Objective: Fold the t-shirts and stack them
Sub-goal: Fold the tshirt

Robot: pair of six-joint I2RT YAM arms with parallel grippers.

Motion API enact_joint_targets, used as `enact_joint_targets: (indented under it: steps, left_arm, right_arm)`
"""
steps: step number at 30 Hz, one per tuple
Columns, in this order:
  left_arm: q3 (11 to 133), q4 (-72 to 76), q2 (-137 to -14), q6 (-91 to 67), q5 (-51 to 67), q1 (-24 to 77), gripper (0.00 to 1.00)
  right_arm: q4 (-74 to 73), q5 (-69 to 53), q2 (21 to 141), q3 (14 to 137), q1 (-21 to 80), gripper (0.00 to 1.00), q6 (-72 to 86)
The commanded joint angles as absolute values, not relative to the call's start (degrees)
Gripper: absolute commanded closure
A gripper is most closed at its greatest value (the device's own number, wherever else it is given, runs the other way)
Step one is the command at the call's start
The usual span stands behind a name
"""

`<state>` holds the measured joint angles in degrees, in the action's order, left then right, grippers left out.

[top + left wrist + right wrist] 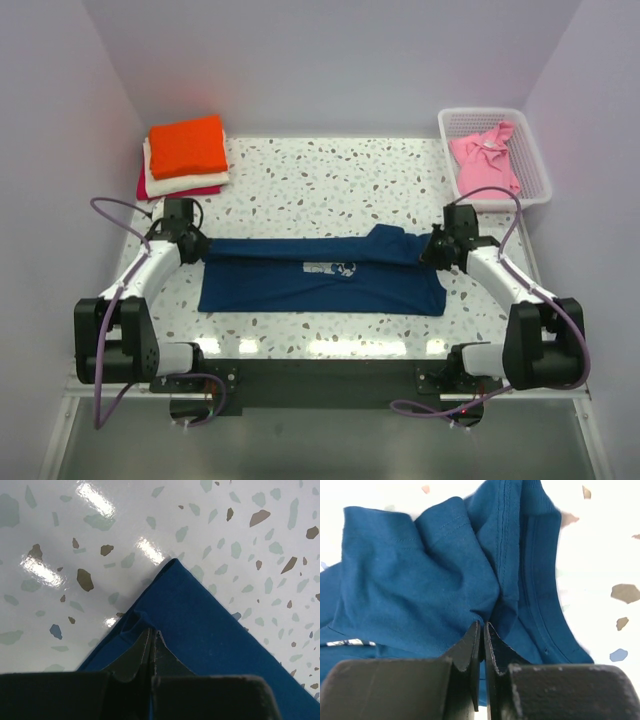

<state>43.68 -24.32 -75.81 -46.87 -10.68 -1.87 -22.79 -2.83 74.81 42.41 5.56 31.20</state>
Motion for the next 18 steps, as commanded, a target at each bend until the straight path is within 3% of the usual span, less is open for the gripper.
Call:
enact_joint_targets:
  steps: [1,12,18]
  left_arm:
    - [43.85,-20.57,-74.35,-45.62,-11.60,-2.55,1.00]
    - [47.02,-18.11,-76.46,-43.33,-11.17,-2.72,1.00]
    - [56.50,-19.07,-83.66,-42.45,-10.20,-2.99,1.00]
  right_arm:
    - [-19.61,-4.39,73.39,40.00,5.45,0.94,33.04]
    - [-14.77,-7.73,76.82,37.36,5.45,0.94,34.54]
    - [-14.94,-7.30,79.98,41.04,5.45,0.94,34.37]
